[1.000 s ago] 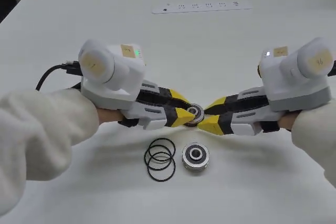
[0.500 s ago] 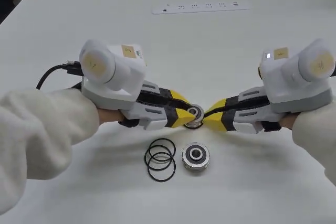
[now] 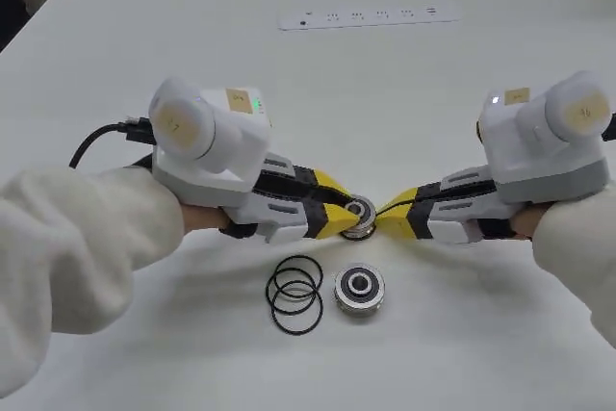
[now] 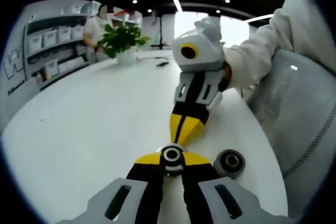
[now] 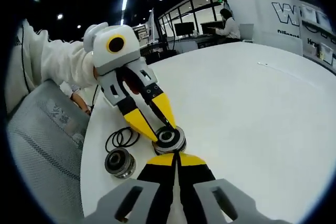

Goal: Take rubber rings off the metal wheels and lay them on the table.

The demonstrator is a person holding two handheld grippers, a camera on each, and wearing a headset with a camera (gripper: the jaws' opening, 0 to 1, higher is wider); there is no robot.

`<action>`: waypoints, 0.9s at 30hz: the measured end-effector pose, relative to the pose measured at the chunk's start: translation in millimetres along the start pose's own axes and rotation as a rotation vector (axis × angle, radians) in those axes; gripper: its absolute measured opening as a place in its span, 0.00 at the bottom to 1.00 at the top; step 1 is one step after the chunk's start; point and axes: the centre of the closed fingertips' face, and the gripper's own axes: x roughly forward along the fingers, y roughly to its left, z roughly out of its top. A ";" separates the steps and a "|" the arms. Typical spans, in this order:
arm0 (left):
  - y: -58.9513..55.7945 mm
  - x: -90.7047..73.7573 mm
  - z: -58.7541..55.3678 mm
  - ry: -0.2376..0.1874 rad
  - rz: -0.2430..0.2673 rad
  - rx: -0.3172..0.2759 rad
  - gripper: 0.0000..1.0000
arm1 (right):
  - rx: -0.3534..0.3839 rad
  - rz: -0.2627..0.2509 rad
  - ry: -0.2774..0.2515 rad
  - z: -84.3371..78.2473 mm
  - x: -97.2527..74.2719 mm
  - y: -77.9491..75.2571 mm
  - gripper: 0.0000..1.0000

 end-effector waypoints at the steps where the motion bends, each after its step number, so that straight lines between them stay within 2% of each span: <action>1: -0.1 -0.1 -0.2 0.001 0.000 0.008 0.14 | 0.022 0.001 -0.008 0.7 -0.3 -0.9 0.00; 5: -0.2 -0.2 0.0 0.005 0.003 0.011 0.13 | 0.075 0.009 -0.029 1.1 -2.7 -2.2 0.00; 11: 0.3 -0.3 -0.1 0.012 0.011 0.015 0.13 | 0.196 0.037 -0.066 4.0 -5.5 -2.1 0.00; 27: 0.3 -0.5 0.3 0.026 0.017 0.027 0.13 | 0.220 0.032 -0.046 5.7 -6.5 3.9 0.00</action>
